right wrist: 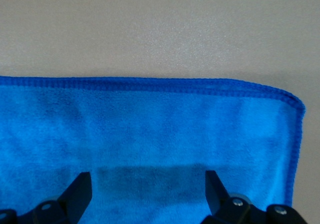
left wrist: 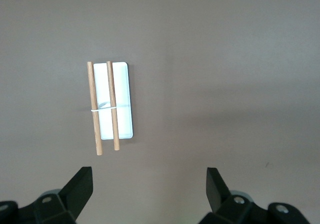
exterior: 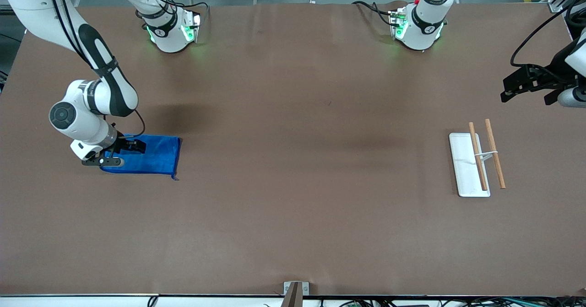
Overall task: Right arm passes towel to left arm to hang
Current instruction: 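Lower the right gripper and grasp the blue towel's edge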
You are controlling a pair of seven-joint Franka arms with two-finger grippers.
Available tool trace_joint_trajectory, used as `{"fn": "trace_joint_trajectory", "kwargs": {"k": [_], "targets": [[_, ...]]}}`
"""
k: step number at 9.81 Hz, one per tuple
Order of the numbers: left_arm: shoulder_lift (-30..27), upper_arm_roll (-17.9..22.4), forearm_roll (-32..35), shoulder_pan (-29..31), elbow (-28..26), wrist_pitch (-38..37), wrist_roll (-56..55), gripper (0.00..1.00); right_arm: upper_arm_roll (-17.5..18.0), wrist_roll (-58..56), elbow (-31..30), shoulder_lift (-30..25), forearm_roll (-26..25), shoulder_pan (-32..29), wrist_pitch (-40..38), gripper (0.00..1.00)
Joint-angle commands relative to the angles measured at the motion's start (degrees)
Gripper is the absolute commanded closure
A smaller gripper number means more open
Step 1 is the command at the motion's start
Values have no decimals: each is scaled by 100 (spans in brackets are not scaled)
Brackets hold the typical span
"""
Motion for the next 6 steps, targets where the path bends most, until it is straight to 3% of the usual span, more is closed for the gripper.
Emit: {"fn": "trace_joint_trajectory", "kwargs": {"k": [1, 2, 3, 6], "targets": [[86, -22, 95, -54, -135, 55, 70, 0, 35, -213, -64, 3, -11, -26, 89, 30], [86, -31, 60, -54, -135, 134, 70, 0, 43, -529, -64, 3, -11, -52, 71, 70], [86, -31, 17, -54, -135, 160, 70, 0, 43, -523, -64, 3, -11, -70, 62, 92], [86, -31, 16, -54, -161, 161, 61, 0, 43, -523, -73, 21, 164, -106, 80, 98]]}}
